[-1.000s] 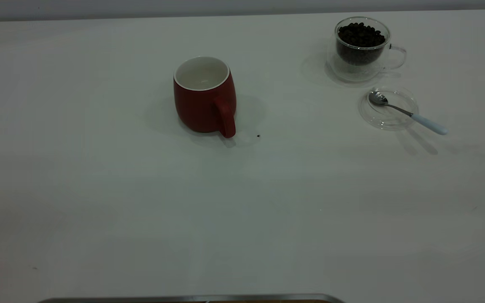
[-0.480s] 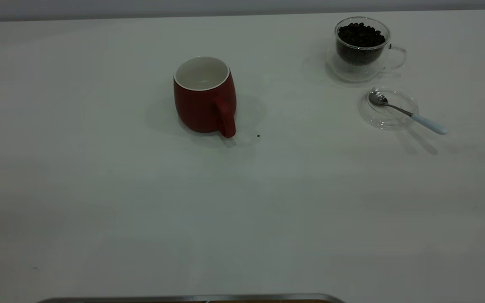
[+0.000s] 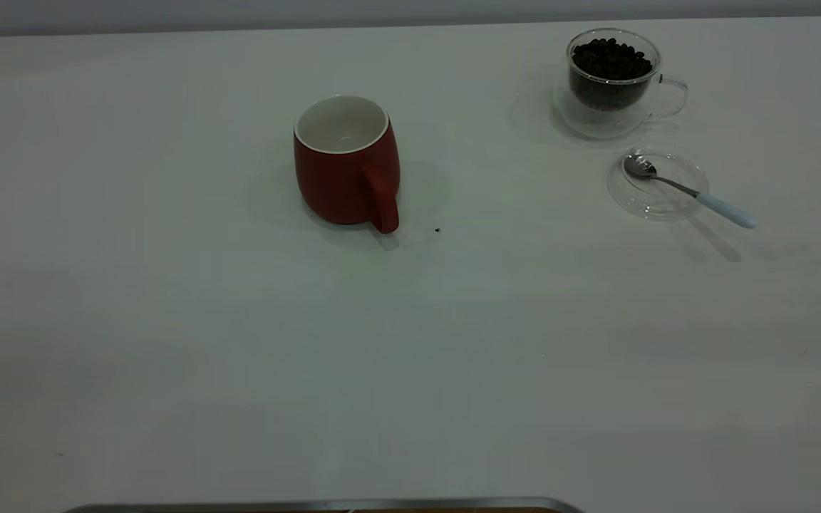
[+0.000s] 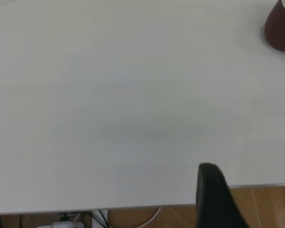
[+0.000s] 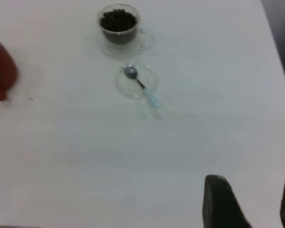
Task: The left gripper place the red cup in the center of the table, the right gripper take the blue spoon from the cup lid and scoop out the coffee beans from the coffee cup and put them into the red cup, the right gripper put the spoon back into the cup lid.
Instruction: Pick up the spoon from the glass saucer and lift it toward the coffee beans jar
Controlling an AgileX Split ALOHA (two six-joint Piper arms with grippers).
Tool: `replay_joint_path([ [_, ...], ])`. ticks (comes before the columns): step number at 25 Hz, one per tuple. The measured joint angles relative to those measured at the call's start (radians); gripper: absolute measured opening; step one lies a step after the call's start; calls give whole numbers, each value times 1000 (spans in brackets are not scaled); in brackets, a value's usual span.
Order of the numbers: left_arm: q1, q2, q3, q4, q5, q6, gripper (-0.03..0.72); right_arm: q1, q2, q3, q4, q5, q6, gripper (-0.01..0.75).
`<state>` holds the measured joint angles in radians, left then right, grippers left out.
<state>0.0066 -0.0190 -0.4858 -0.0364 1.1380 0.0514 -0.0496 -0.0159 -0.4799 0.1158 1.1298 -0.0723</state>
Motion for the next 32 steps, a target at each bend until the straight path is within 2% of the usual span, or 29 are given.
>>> replay_joint_path([
  [6,0,0,0,0,0,0,451,0,50,-31,39,-69,22,377],
  [13,0,0,0,0,0,-2,451,0,450,-82,238,-357,26,577],
  [16,0,0,0,0,0,-2,451,0,663,-82,363,-489,-11,610],
  [20,0,0,0,0,0,-2,451,0,930,-82,576,-619,-159,609],
  [24,0,0,0,0,0,-2,451,0,1143,-82,843,-696,-369,598],
  [32,0,0,0,0,0,-2,451,0,1477,-83,1270,-760,-700,596],
])
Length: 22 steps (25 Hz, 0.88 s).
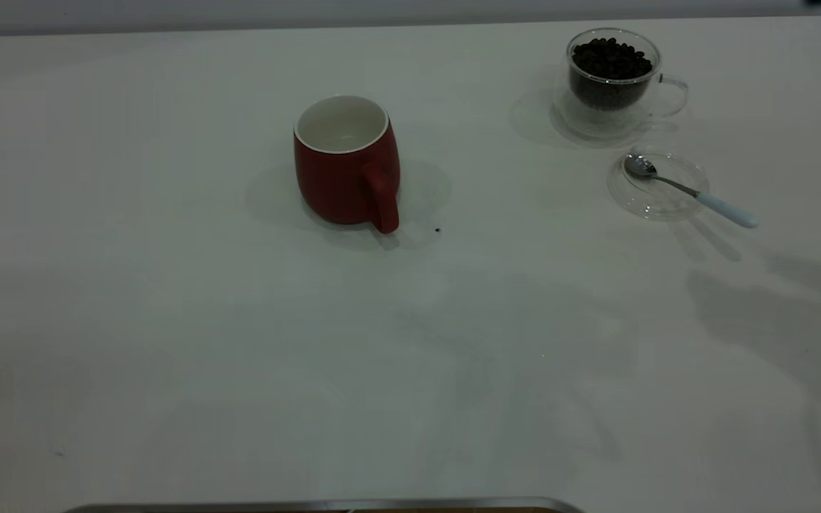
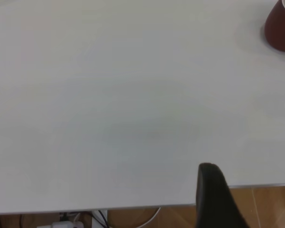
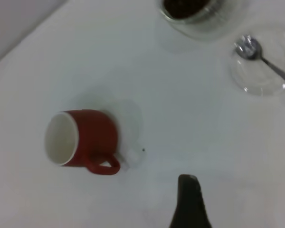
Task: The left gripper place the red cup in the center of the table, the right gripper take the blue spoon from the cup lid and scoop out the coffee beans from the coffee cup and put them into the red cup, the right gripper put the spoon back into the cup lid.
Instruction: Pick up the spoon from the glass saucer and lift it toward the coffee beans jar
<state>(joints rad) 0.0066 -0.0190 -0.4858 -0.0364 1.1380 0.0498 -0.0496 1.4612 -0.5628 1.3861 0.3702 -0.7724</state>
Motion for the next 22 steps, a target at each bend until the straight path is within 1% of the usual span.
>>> replay_joint_path([
  [2,0,0,0,0,0,0,451,-5,72,0,129,7,-110,595],
  [5,0,0,0,0,0,0,451,-24,168,-4,310,52,-278,595],
  [7,0,0,0,0,0,0,451,-32,236,-8,366,79,-333,595],
  [15,0,0,0,0,0,2,451,-71,396,-11,402,97,-353,593],
  [22,0,0,0,0,0,1,451,-128,503,-18,405,163,-376,592],
])
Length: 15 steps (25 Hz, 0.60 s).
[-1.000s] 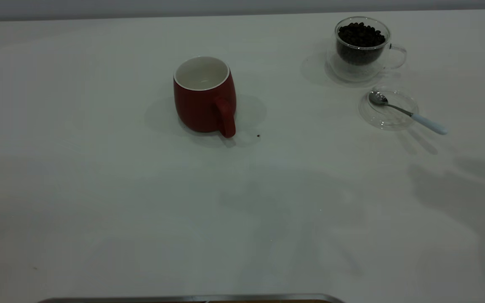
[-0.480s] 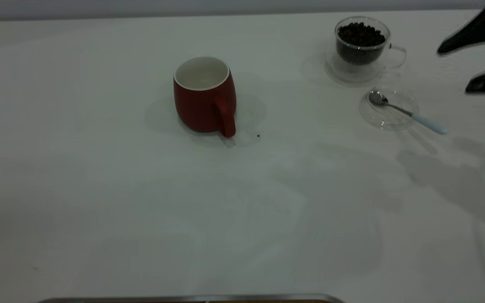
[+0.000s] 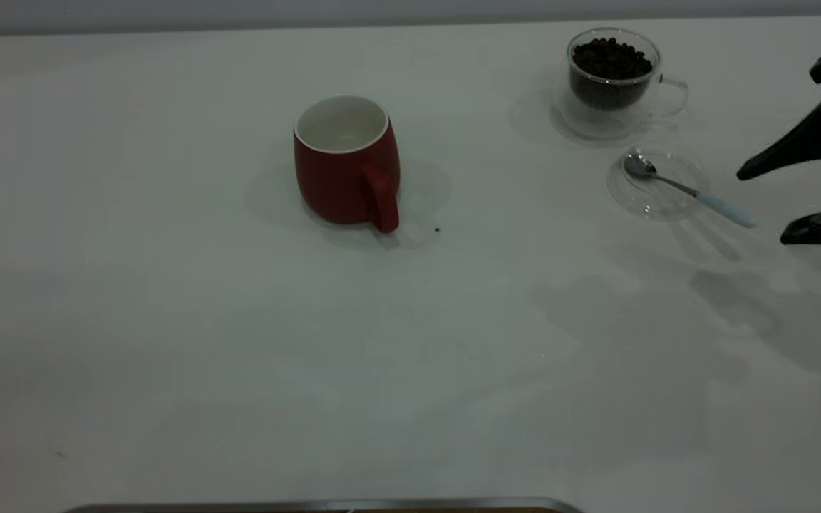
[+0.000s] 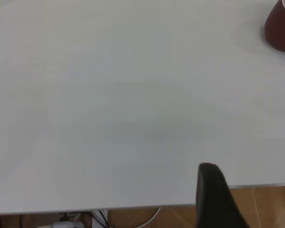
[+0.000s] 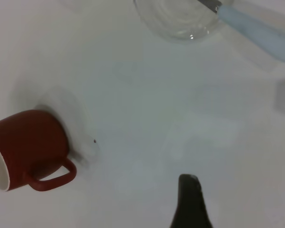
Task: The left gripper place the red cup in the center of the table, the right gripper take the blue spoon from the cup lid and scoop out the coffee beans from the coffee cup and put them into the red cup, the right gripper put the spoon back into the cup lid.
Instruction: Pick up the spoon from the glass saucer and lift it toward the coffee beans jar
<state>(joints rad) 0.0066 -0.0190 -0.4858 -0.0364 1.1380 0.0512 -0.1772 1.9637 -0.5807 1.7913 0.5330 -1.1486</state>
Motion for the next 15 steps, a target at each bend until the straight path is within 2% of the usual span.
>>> replay_joint_path([
  [15,0,0,0,0,0,0,451,-202,78,-11,1,229,-164,592],
])
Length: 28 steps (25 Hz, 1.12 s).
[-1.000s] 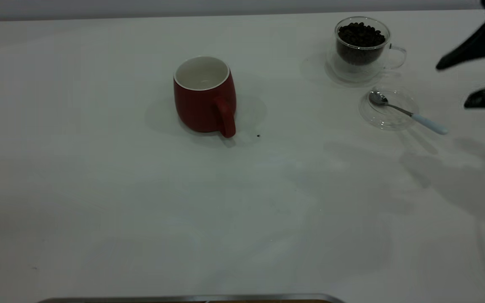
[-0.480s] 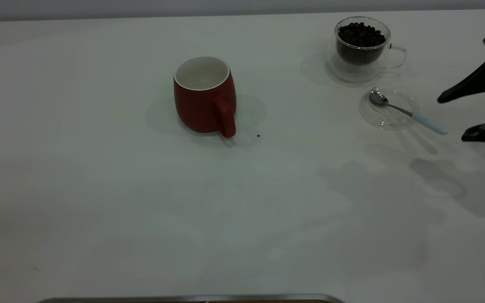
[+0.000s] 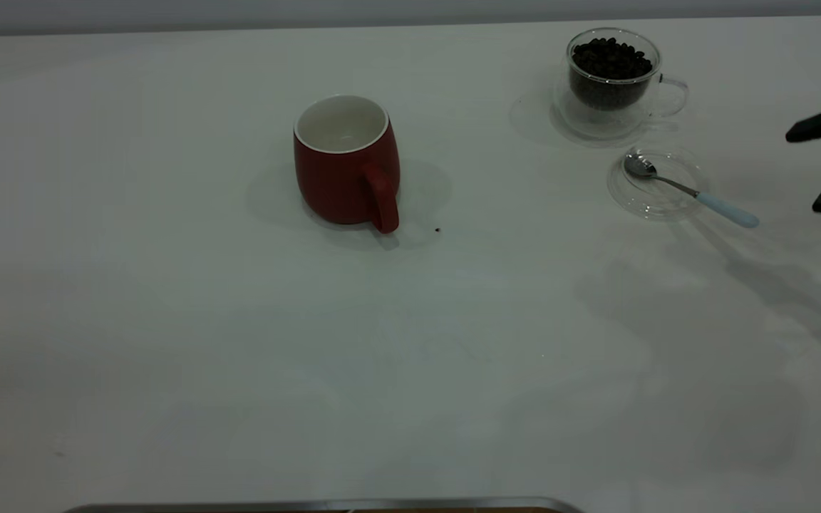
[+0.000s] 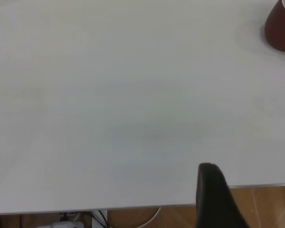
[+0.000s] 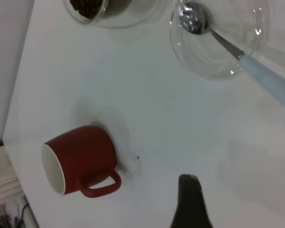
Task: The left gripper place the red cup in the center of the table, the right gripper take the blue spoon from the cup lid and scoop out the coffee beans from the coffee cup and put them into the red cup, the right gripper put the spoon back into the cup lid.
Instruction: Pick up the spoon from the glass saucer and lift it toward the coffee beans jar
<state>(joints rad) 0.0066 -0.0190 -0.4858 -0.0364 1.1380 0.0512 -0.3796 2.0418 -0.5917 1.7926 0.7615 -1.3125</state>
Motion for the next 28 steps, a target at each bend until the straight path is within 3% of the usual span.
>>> replay_joint_path([
  [10,0,0,0,0,0,-2,451,-68,205,-10,7,107,-120,592],
  [28,0,0,0,0,0,-1,451,-71,354,-146,13,156,-139,592],
])
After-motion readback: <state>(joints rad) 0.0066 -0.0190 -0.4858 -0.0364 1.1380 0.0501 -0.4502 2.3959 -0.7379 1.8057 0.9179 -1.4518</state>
